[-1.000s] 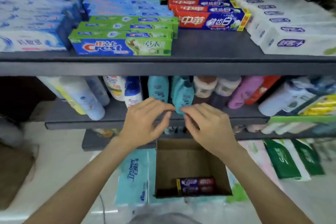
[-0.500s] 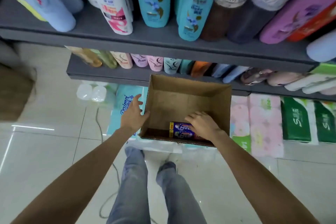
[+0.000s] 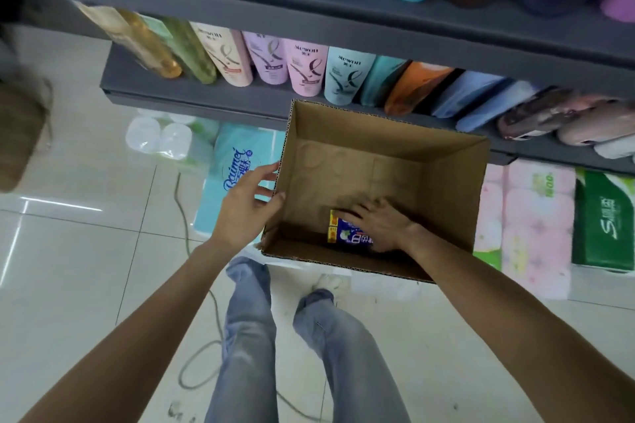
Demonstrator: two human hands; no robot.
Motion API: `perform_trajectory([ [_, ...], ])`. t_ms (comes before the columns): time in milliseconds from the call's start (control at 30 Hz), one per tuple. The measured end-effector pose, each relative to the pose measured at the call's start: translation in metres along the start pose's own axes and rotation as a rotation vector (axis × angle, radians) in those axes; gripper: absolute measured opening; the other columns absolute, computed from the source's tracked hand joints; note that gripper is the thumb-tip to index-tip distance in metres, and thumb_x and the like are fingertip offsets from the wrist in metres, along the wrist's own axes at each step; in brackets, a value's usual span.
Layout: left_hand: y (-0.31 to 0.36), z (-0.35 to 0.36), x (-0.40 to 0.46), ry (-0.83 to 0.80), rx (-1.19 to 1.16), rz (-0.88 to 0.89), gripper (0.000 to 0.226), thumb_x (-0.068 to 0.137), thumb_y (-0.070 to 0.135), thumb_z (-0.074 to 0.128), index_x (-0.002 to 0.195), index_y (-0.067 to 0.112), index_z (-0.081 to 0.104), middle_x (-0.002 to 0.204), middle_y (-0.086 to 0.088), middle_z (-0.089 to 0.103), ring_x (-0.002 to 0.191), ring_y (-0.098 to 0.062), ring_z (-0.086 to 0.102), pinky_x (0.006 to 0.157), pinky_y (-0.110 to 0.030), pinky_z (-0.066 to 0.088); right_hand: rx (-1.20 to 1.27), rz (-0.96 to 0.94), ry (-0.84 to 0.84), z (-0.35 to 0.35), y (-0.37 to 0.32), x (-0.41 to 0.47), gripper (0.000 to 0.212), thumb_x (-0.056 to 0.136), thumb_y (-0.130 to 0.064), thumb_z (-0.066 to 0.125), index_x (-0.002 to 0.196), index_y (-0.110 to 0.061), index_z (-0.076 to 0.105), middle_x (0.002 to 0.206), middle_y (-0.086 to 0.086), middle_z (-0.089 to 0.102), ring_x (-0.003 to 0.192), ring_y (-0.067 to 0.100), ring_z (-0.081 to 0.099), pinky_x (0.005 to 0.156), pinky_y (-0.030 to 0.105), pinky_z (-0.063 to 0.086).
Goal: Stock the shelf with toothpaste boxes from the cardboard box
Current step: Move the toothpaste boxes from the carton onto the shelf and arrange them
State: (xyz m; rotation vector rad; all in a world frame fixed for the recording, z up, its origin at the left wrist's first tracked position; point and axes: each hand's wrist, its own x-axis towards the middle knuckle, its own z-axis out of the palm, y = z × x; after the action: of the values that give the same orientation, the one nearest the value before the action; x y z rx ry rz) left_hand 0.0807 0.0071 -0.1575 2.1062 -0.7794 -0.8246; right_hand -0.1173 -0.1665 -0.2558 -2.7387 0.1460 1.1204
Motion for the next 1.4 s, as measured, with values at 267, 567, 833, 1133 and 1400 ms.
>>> perform_trajectory([
  [267,0.008,0.002,0.004,0.017,0.064,-0.029,0.04,0.087,0.017,0.064,0.126,0.02,0.054,0.107,0.005,0.055,0.082,-0.011,0.056,0.076,-0.024,0.049,0.134,0.25,0.027,0.001,0.007,0.004,0.107,0.086,-0.034,0.066,0.142,-0.042,-0.025,0.149,0.022,0.026,0.132,0.042,0.033,0.105,0.051,0.034],
  [567,0.081,-0.001,-0.039,0.082,-0.171,0.004,0.046,0.085,0.027,0.068,0.127,0.023,0.05,0.129,0.005,0.048,0.121,-0.014,0.047,0.101,-0.022,0.037,1.004,0.305,0.622,-0.091,-0.015,-0.111,0.111,0.069,-0.029,0.082,0.147,-0.043,0.004,0.145,-0.002,0.039,0.126,0.014,0.045,0.097,0.04,0.045],
  [833,0.193,0.009,-0.107,-0.427,-0.407,0.073,0.101,0.069,0.017,0.081,0.144,0.025,0.015,0.136,0.012,0.041,0.12,0.002,0.048,0.092,-0.018,0.046,1.562,0.311,1.041,-0.164,-0.074,-0.213,0.105,0.06,-0.042,0.08,0.145,-0.036,0.018,0.123,-0.039,0.046,0.115,-0.005,0.052,0.102,0.035,0.044],
  [1133,0.224,-0.073,-0.101,-0.505,-0.536,-0.191,0.071,0.06,0.025,0.08,0.124,0.017,0.05,0.097,0.001,0.073,0.081,-0.014,0.07,0.075,-0.03,0.054,1.746,0.215,1.096,-0.211,-0.099,-0.268,0.061,0.089,-0.017,0.059,0.137,-0.037,0.028,0.114,0.0,0.058,0.104,0.018,0.062,0.084,0.042,0.055],
  [1400,0.242,-0.125,-0.086,-0.676,-0.493,-0.162,0.078,0.044,0.037,0.079,0.114,0.014,0.054,0.087,0.0,0.073,0.074,-0.014,0.07,0.07,-0.028,0.054,1.583,0.124,1.102,-0.288,-0.079,-0.285,0.068,0.086,-0.019,0.064,0.14,-0.035,0.026,0.117,-0.009,0.052,0.088,-0.001,0.065,0.071,0.02,0.055],
])
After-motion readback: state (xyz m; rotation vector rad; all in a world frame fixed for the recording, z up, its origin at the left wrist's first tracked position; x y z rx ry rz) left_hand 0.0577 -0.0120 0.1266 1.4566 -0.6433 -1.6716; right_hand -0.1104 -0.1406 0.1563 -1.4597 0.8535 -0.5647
